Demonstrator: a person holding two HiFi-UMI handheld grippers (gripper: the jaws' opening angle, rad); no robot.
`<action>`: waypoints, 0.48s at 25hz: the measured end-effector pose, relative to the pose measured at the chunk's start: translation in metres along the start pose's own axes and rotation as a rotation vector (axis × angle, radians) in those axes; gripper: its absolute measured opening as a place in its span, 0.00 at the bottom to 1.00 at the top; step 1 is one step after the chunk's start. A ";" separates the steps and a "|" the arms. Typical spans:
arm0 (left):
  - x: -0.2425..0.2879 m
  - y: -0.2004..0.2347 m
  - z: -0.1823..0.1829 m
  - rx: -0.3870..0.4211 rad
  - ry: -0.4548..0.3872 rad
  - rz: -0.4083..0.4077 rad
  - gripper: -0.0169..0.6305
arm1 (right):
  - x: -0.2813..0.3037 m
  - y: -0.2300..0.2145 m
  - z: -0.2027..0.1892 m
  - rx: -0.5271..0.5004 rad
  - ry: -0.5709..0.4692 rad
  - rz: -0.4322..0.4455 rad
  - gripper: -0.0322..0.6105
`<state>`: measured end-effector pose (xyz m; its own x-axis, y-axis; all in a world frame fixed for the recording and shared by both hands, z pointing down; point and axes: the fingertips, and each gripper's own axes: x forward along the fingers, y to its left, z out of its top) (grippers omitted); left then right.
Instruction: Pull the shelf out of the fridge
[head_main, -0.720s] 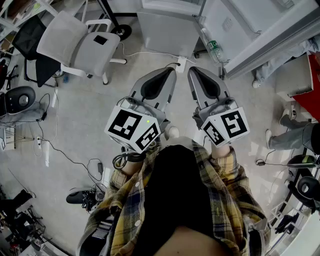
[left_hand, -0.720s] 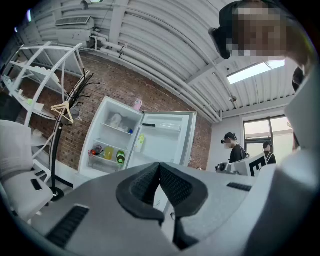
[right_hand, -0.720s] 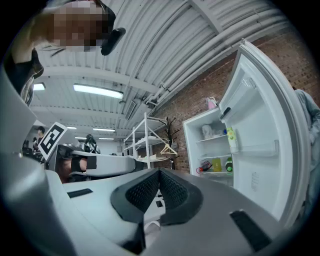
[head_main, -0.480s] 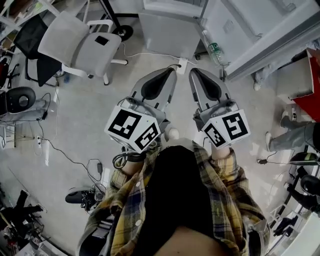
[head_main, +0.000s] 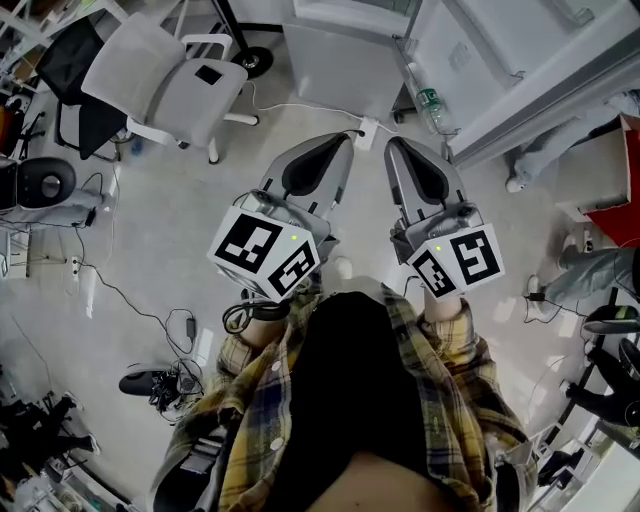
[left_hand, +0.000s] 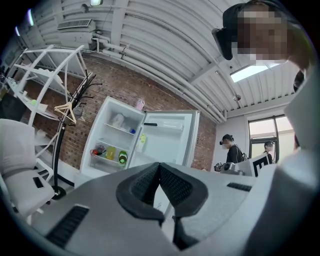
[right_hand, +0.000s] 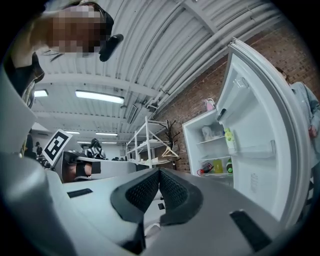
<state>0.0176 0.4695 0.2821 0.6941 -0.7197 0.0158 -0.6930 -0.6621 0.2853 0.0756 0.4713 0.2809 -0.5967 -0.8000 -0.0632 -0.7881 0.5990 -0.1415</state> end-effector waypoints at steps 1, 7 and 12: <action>0.000 -0.001 -0.001 0.000 -0.001 0.005 0.03 | -0.002 -0.001 0.000 0.002 0.000 0.004 0.08; -0.004 0.003 -0.004 -0.010 -0.007 0.047 0.03 | -0.003 -0.003 -0.005 0.020 0.009 0.027 0.08; -0.004 0.014 -0.006 -0.018 -0.013 0.074 0.03 | 0.004 -0.007 -0.014 0.037 0.023 0.041 0.08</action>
<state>0.0061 0.4641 0.2914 0.6388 -0.7690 0.0252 -0.7384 -0.6035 0.3010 0.0765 0.4644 0.2952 -0.6317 -0.7738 -0.0469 -0.7572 0.6289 -0.1762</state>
